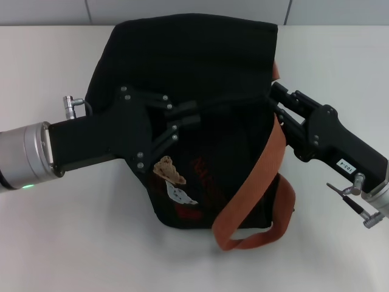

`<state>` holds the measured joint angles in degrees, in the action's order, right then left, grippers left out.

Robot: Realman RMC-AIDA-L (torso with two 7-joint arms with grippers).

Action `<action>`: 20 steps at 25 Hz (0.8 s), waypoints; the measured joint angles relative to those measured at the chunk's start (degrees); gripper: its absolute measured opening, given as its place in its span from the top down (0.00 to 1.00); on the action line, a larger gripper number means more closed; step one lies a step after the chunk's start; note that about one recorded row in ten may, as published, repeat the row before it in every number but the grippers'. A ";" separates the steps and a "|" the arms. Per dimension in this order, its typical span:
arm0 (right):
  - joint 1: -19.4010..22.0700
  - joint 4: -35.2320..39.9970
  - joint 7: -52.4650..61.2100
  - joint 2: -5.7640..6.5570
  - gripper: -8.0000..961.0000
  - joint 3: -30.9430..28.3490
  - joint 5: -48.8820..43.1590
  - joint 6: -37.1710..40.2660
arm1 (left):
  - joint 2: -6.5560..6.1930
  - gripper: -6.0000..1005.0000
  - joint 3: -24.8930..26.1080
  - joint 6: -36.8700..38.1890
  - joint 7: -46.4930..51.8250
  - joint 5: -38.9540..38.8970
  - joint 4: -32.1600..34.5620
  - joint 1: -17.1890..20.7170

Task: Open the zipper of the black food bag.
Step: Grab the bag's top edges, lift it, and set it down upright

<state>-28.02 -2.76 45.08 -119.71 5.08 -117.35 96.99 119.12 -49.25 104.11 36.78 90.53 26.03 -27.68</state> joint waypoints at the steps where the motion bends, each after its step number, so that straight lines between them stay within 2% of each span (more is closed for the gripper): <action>1: 0.05 -0.20 -0.44 0.00 0.53 -0.14 0.05 0.02 | -0.04 0.90 0.00 0.20 -1.07 -0.64 -0.67 0.06; 20: -2.90 -1.82 -0.56 0.01 0.54 -0.23 0.10 -0.33 | -0.03 0.91 -1.47 -1.34 -2.99 -1.52 -2.22 0.19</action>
<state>-30.92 -4.58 44.52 -119.70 4.85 -117.26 96.66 119.09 -50.71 102.78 33.79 89.02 23.81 -27.49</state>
